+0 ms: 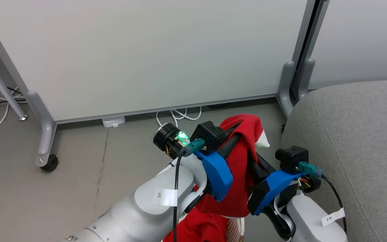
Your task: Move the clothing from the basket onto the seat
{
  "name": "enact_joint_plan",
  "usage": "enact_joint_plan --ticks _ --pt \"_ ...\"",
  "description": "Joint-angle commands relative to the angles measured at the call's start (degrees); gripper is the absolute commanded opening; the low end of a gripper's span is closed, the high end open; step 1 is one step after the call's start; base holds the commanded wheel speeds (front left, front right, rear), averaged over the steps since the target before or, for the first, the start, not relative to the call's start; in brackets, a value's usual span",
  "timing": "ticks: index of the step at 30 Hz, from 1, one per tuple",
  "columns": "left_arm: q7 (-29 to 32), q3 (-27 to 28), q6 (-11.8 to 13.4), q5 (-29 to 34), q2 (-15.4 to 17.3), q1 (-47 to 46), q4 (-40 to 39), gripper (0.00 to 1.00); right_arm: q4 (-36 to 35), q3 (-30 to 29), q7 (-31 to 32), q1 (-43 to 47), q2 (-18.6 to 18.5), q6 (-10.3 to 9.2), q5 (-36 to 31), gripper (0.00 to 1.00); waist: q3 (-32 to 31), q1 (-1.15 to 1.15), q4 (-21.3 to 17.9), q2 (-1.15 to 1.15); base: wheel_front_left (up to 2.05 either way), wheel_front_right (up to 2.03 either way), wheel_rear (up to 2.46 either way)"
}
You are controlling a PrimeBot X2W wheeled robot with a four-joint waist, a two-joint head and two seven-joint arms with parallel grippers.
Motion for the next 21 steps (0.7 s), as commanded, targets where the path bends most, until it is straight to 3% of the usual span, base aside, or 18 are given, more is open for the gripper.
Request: enact_joint_plan --ticks 1,12,14,15,21 --pt "-0.36 -0.12 0.25 -0.4 0.01 -0.85 0.25 0.0 0.37 0.37 -0.37 -0.88 -0.16 0.03 0.44 0.0 -0.01 0.0 -0.08 0.0 0.0 0.0 0.0" --pt "-0.68 -0.41 0.49 -0.95 0.0 -0.68 1.11 0.0 1.66 0.62 -1.18 -1.64 -0.16 0.03 1.04 0.0 0.02 0.0 -0.42 0.0 0.0 0.0 0.0" --pt "-0.7 -0.39 0.58 -1.29 0.01 -0.33 1.14 0.48 1.85 0.51 -1.32 -1.65 -0.16 0.03 1.0 0.0 0.08 0.0 -0.42 0.0 0.0 0.0 0.0" --pt "-0.73 -0.42 0.6 -1.36 0.01 -0.2 1.14 1.0 1.94 0.44 -1.25 -1.61 -0.16 0.03 1.01 0.0 0.1 0.0 -0.41 0.0 0.0 0.0 0.0" --pt "-0.89 -0.5 0.44 -1.57 0.01 0.56 1.63 1.0 2.29 0.1 -1.44 -1.99 -0.16 0.03 0.85 0.0 0.29 0.0 -0.34 0.0 0.0 0.0 0.0"
